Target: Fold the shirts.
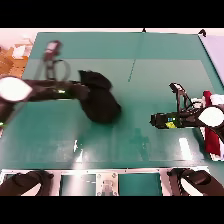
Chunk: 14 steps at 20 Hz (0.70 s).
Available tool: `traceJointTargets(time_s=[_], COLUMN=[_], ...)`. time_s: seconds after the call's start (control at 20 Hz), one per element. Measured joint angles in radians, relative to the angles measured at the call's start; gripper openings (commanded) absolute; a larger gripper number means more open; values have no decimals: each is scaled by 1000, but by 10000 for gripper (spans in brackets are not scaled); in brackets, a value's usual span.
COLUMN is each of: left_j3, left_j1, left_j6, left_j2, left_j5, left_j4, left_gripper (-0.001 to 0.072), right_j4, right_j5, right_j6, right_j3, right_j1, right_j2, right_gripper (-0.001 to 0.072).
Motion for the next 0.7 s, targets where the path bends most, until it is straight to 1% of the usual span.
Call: traceJointTargets(time_s=[0.05,0.15,0.2,0.3,0.4,0.55,0.6,0.7], left_j3=[4,13,25,63,104,126,117,74], left_j1=[-38,-70,-66,-13,72,201,226,262], left_j6=[3,9,11,13,15,14,14,14], left_j2=[-41,-95,-111,-127,-134,-138,-138,-140], left_j5=[29,52,55,11,-83,-269,-329,-399], left_j4=[-16,-29,-36,-26,-13,10,15,20], left_gripper=[712,712,712,712,711,711,712,711], right_j4=[0,0,0,0,0,0,0,0], right_j5=[0,0,0,0,0,0,-1,-18], right_j6=[0,0,0,0,0,0,0,0], right_j3=[0,0,0,0,0,0,0,0], right_j1=[0,0,0,0,0,0,0,0], right_j2=[0,0,0,0,0,0,0,0], right_gripper=[17,18,18,18,18,18,18,18])
